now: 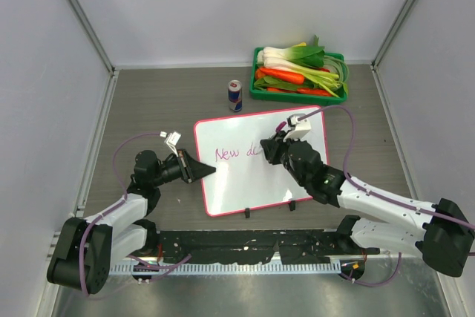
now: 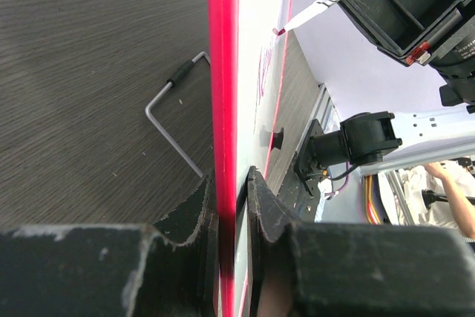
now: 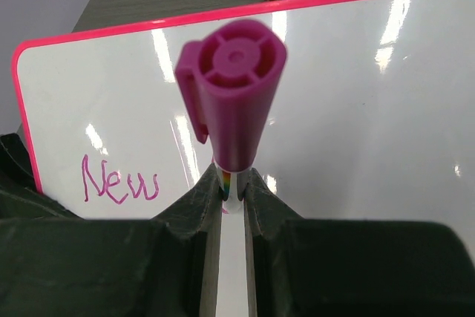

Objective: Write a sentence on the whiteboard

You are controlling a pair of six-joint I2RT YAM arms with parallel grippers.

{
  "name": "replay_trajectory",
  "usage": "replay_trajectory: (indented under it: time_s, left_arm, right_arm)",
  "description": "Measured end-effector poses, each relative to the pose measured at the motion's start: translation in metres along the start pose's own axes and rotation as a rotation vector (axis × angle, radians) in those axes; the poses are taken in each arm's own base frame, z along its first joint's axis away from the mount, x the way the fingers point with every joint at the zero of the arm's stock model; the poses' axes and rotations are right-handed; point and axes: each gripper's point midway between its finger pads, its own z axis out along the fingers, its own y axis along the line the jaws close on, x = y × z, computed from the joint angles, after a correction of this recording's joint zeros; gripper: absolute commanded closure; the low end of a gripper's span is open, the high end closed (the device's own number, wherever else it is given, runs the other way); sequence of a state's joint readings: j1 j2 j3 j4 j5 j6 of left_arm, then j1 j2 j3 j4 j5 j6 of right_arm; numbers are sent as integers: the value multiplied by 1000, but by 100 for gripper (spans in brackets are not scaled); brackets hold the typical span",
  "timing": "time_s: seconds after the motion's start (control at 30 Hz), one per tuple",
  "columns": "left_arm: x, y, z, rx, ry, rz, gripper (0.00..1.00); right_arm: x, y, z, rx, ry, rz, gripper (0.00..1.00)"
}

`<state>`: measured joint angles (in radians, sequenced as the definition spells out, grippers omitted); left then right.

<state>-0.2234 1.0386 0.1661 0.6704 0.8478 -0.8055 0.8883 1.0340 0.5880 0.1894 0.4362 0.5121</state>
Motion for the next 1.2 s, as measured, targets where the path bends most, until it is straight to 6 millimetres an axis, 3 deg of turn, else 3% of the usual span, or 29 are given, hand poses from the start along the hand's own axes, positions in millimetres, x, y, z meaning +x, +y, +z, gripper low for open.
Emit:
replay_trajectory:
  time_s: [0.67, 1.2]
  left_arm:
    - [0, 0, 0, -1, 0, -2, 100]
    - [0, 0, 0, 2, 1, 1, 100]
  right_arm:
    - [-15, 4, 12, 28, -33, -3, 98]
    - [-30, 3, 4, 24, -76, 18, 99]
